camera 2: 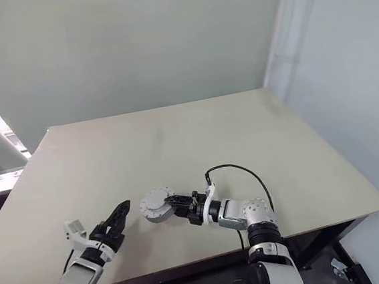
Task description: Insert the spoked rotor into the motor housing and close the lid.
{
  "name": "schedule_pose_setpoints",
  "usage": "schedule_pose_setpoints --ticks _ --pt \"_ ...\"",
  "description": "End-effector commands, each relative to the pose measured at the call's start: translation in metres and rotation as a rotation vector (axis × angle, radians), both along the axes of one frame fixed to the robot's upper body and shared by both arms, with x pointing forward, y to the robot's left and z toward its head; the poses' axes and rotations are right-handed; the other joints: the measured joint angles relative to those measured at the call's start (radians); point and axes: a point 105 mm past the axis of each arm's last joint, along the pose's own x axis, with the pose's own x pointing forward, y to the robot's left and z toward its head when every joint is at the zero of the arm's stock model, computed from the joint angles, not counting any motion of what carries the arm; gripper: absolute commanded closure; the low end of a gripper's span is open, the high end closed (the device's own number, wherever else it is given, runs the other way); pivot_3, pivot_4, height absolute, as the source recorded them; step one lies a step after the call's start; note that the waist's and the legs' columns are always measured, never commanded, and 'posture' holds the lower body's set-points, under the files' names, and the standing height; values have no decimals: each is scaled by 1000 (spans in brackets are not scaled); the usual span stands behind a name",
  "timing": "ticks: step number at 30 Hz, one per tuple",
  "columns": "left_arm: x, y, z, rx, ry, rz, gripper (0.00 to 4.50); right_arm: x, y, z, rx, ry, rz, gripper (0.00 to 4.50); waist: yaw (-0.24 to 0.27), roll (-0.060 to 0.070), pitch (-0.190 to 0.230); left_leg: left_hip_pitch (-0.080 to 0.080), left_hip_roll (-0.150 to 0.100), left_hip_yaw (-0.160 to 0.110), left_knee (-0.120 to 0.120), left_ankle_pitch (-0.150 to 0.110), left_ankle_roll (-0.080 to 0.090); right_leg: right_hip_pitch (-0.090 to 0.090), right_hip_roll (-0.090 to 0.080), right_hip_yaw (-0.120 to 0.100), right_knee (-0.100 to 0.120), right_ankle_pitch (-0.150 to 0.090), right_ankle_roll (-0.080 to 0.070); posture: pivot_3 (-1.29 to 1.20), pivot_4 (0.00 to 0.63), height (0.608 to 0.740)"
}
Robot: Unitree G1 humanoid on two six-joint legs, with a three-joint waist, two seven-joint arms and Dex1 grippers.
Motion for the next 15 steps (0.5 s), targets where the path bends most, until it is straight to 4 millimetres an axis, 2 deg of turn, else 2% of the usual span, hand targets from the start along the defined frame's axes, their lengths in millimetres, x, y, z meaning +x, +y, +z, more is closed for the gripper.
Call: schedule_pose_setpoints --ticks 1,8,12,15 --pt "6 -5 13 -87 -56 4 0 -10 63 72 224 -132 123 2382 1 0 0 0 0 0 0 0 0 0 0 0 0 0 0 0 0 740" --pt "7 -25 13 -229 -54 -30 0 -10 64 71 191 -137 128 2382 3 0 0 0 0 0 1 0 0 0 0 0 0 0 0 0 0 740" --pt "5 -42 9 -256 -29 -92 0 -11 63 69 178 -130 125 2382 3 0 0 -1 0 0 1 0 0 0 0 0 0 0 0 0 0 740" --pt "5 -48 5 -270 -15 -111 0 -10 63 68 172 -128 121 2382 4 0 0 -1 -1 0 2 0 0 0 0 0 0 0 0 0 0 740"
